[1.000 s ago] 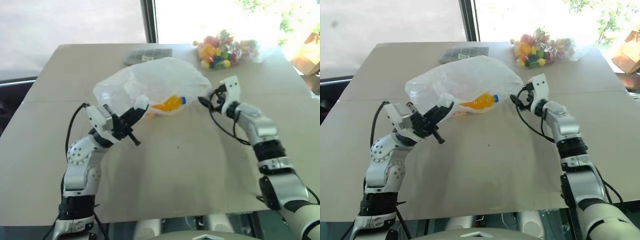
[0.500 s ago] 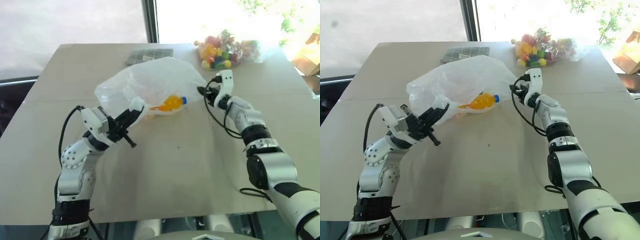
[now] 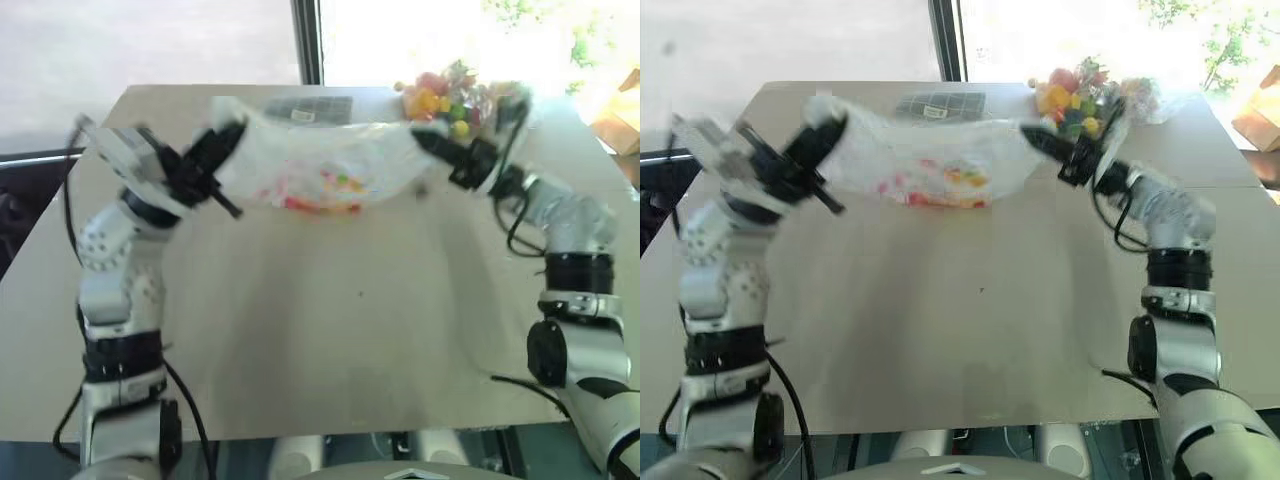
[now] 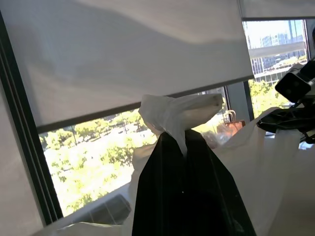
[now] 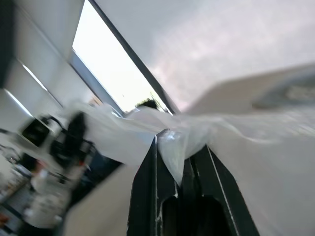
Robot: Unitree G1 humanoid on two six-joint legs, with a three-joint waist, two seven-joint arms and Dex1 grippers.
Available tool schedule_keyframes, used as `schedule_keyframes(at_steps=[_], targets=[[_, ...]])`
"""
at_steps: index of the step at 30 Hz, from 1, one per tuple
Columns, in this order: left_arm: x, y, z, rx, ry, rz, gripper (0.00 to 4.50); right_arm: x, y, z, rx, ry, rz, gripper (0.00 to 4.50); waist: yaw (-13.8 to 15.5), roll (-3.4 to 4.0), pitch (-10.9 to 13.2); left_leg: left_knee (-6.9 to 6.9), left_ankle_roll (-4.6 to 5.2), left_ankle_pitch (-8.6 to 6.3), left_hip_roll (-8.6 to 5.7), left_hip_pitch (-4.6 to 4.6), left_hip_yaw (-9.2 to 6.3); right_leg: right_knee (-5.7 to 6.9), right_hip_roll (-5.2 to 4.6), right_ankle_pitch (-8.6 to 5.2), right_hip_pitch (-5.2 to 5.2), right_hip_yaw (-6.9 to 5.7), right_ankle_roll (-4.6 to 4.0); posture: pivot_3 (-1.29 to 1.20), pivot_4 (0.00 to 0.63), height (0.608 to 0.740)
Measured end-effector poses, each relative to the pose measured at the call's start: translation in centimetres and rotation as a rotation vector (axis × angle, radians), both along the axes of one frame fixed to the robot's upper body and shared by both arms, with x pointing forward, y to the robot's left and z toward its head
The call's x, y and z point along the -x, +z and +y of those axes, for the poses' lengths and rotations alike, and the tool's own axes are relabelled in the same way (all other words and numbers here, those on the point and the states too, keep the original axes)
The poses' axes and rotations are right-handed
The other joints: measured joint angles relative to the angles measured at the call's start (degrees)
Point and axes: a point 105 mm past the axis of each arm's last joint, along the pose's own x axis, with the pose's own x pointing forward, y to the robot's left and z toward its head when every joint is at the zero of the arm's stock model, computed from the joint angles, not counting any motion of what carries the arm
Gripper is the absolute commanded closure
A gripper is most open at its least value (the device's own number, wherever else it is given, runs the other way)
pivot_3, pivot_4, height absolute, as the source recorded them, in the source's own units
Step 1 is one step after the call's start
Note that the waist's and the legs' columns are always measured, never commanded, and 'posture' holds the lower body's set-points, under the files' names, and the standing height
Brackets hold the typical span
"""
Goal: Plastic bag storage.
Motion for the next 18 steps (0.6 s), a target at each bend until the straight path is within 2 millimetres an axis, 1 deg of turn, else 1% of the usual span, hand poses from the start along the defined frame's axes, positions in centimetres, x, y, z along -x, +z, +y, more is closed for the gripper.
schedule_keyframes(at_steps=[1,2,4,7,9,11,13,15,16,18], targets=[[-0.5,1.0,0.2,0.02,-0.005,-0.013,4.5,0.1,1.6,-0.6,-0.061,0.0,-0.016,4.48,0.1,-0.03,0.0,0.0,-0.01,0.01,0.0,-0.03,-0.03,0.0,0.03,0.0,-0.02,-0.03,0.0,0.0,0.15,0.74],[-1.0,2.4,0.6,0.041,-0.001,-0.032,4.5,0.3,3.7,-1.1,-0.131,0.002,-0.037,4.48,0.2,-0.06,0.0,0.0,-0.01,0.01,0.0,-0.05,-0.06,-0.01,0.08,0.0,-0.03,-0.05,0.0,0.0,0.15,0.74],[-1.6,4.3,1.1,0.064,-0.005,-0.066,4.5,0.4,5.5,-1.5,-0.208,0.006,-0.041,4.48,0.2,-0.07,0.0,-0.01,-0.01,0.01,0.0,-0.09,-0.05,-0.07,0.11,0.0,-0.02,-0.04,0.0,0.0,0.15,0.74],[-2.6,5.7,1.5,0.097,-0.017,-0.077,4.5,-0.3,6.8,-2.5,-0.319,-0.012,-0.01,4.48,0.1,-0.1,0.1,-0.03,-0.02,0.01,-0.02,-0.24,0.04,-0.12,0.11,0.0,-0.18,0.03,0.0,0.0,0.15,0.74],[-3.0,6.0,1.5,0.092,-0.021,-0.083,4.5,-0.6,7.3,-2.8,-0.341,-0.03,-0.004,4.48,0.0,-0.11,0.1,-0.03,-0.21,0.13,-0.02,-0.45,0.07,-0.09,0.11,0.0,-0.4,0.08,0.0,0.0,0.15,0.74],[-3.2,6.1,1.2,0.072,-0.025,-0.092,4.5,-0.8,7.3,-2.9,-0.345,-0.042,-0.002,4.48,0.0,-0.11,0.1,0.0,-0.25,0.16,0.01,-0.8,0.06,-0.05,0.14,0.0,-0.75,0.07,0.0,0.0,0.15,0.74],[-3.5,5.4,0.7,0.048,-0.045,-0.08,4.5,-1.0,6.8,-2.8,-0.328,-0.062,0.007,4.48,-0.1,-0.1,0.1,0.0,-0.26,0.17,0.06,-0.94,0.06,0.01,0.16,0.0,-0.86,0.06,0.0,0.0,0.15,0.74],[-3.5,4.8,0.6,0.036,-0.048,-0.074,4.5,-1.2,6.5,-2.9,-0.317,-0.078,0.013,3.93,-0.1,-0.1,0.1,0.0,-0.26,0.17,0.08,-0.98,0.07,0.0,0.17,0.0,-0.86,0.05,0.0,0.0,0.15,0.74],[-3.4,4.1,0.7,0.02,-0.045,-0.066,4.5,-0.9,6.0,-3.1,-0.289,-0.084,0.002,3.64,-0.1,-0.09,0.1,-0.02,-0.26,0.17,0.09,-0.97,0.07,-0.03,0.17,0.0,-0.83,0.05,0.0,0.0,0.15,0.74],[-3.7,2.0,1.3,0.01,-0.025,-0.013,4.5,-0.1,4.6,-3.8,-0.226,-0.082,-0.012,2.66,0.1,-0.09,0.1,-0.01,-0.26,0.16,0.11,-1.0,0.05,-0.05,0.16,0.0,-0.81,0.01,0.0,0.0,0.15,0.74]])
